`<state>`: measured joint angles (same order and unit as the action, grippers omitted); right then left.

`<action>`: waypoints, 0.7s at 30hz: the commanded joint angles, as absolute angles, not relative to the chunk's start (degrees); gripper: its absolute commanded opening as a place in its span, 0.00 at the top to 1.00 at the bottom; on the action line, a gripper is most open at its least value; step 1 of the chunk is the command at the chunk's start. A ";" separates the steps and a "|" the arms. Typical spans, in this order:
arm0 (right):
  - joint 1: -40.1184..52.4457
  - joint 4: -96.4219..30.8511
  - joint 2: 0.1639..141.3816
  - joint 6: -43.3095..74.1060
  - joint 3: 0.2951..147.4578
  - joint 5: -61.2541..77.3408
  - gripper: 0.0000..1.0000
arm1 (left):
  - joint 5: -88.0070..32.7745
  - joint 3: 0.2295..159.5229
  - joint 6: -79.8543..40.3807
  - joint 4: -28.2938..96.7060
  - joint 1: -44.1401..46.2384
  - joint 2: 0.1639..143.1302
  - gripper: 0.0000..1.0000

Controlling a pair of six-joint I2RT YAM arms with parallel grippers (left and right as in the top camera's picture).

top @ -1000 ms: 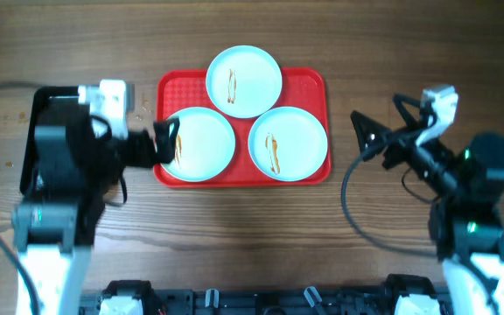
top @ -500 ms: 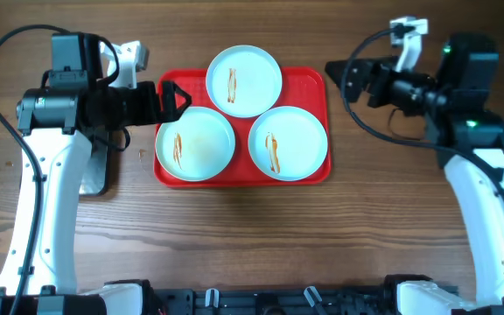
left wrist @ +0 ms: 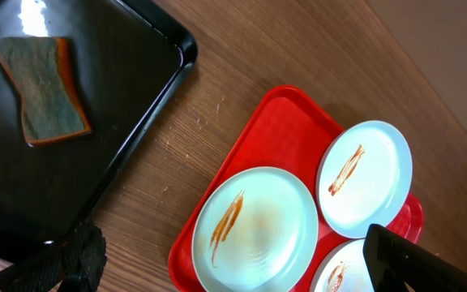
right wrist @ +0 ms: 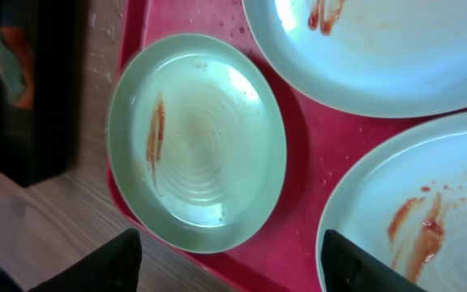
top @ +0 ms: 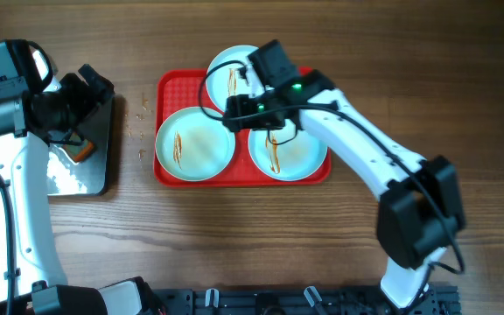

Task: Clean dirty plates on tray and stack at the side
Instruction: 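Grip the rim of the lower-left plate with the right gripper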

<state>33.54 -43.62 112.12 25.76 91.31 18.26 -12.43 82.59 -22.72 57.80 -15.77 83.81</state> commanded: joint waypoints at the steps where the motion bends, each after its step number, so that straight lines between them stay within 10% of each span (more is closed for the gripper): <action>1: 36.38 -45.06 118.85 25.69 95.90 13.26 0.36 | -11.86 83.57 -23.18 57.67 -16.03 84.33 0.00; 21: 39.42 -39.00 128.09 36.67 95.88 3.01 0.85 | -9.04 83.57 -23.20 57.41 -16.03 91.96 0.04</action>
<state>39.24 -39.33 126.67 32.80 94.87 3.97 -10.26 82.59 -22.90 57.78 -15.77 90.08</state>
